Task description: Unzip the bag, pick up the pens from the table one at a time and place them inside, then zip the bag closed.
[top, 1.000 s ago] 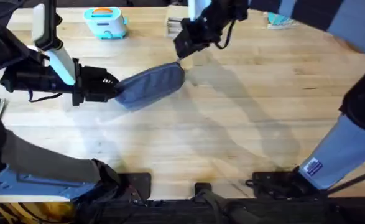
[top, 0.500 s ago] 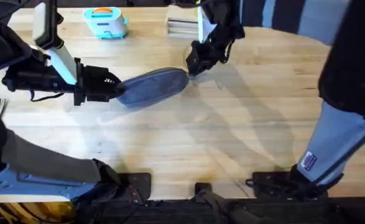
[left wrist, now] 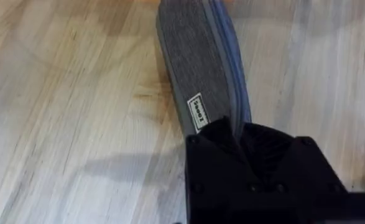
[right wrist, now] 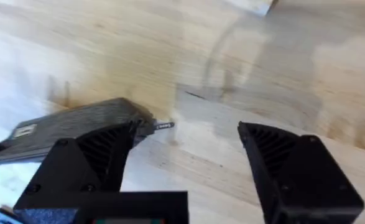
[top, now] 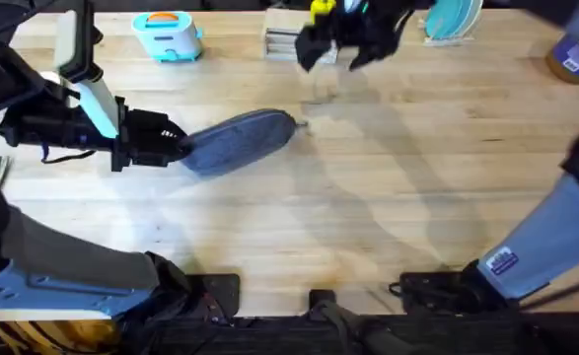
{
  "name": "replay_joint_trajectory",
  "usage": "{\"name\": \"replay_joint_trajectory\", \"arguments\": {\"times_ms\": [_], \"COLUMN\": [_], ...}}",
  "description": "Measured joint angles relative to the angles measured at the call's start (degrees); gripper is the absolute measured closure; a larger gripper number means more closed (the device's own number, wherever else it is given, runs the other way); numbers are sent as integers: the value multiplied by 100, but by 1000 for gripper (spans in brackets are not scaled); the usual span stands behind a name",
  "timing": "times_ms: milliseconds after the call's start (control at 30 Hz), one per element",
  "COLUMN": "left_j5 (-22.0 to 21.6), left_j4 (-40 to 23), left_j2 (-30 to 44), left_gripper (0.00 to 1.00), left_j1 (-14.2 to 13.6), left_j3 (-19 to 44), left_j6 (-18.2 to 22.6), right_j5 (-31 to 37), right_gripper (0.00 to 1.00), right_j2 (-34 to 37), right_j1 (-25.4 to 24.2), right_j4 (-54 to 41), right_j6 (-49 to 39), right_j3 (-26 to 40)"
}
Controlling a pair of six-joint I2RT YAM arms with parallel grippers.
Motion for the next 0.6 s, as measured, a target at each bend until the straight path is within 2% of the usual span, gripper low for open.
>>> {"name": "replay_joint_trajectory", "arguments": {"times_ms": [233,267,433,467,600], "left_j5": [-8,-8,-11,-11,22], "left_j4": [0,0,4,6,14], "left_j2": [0,0,0,0,-2], "left_gripper": [959,959,959,912,295], "left_j1": [0,0,0,0,2], "left_j3": [0,0,0,0,2], "left_j6": [0,2,0,25,15], "right_j5": [93,95,95,95,95], "right_gripper": [3,3,5,5,4], "right_j2": [-884,-1214,-1394,-1392,-1368], "right_j1": [2,0,2,2,2], "right_j4": [-226,-232,-285,-300,-319], "right_j6": [-121,-191,-226,-238,-242], "right_j3": [351,356,393,393,393]}}
